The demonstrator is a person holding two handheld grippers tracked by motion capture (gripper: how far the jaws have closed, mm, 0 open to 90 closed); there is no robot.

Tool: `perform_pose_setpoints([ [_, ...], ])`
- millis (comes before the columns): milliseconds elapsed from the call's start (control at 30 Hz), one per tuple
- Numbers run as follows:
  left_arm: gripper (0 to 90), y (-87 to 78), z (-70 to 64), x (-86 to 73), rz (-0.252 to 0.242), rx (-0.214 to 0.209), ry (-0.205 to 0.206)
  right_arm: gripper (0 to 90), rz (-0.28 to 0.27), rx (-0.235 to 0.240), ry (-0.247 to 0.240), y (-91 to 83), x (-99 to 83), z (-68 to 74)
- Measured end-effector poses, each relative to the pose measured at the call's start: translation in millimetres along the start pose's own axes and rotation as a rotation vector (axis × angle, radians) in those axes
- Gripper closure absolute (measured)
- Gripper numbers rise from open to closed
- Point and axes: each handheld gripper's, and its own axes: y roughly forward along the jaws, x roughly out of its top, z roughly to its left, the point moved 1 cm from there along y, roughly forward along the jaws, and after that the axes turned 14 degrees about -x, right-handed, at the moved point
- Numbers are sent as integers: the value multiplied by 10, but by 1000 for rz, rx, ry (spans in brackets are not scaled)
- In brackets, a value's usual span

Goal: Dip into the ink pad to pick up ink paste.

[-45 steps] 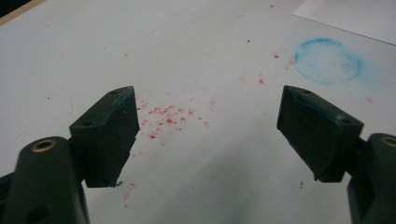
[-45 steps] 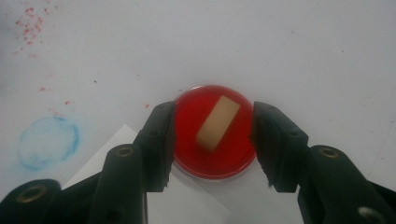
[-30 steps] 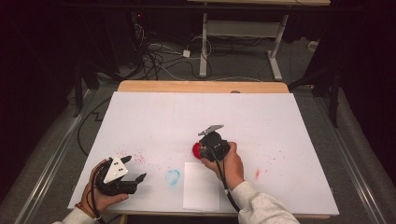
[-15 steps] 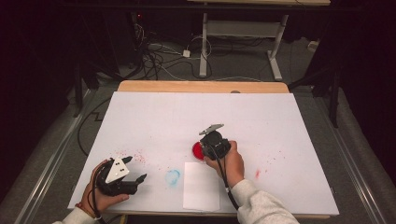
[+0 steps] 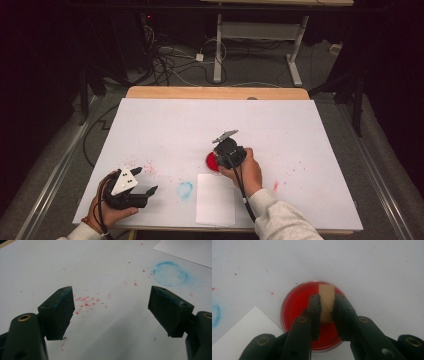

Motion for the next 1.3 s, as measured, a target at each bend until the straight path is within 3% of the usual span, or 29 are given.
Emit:
perform_pose_setpoints([
  [33, 203, -1, 0, 0, -1, 1, 1, 767, -9, 0, -17, 1, 3, -4],
  [100, 203, -3, 1, -1, 0, 2, 4, 767, -3, 12, 0, -23, -3, -4],
  [200, 203, -2, 7, -7, 2, 5, 3, 766, -37, 29, -1, -77, -16, -45],
  [600, 203, 20, 6, -4, 20, 6, 8, 766, -154, 54, -14, -515, 45, -191],
  [667, 203, 22, 3, -3, 22, 5, 10, 766, -163, 53, -33, -534, 59, -185],
  [800, 203, 20, -1, -3, 18, 5, 12, 766, -127, 72, -52, -421, 36, -130],
  [867, 203, 19, -1, -6, 20, 7, 13, 766, -85, 82, -62, -281, -12, -77],
  [1033, 203, 15, 7, -15, 23, 9, 13, 766, -40, 92, -59, -132, -80, -58],
  [1300, 203, 25, 8, -16, 25, 10, 10, 767, -32, 94, -75, -58, -127, -30],
])
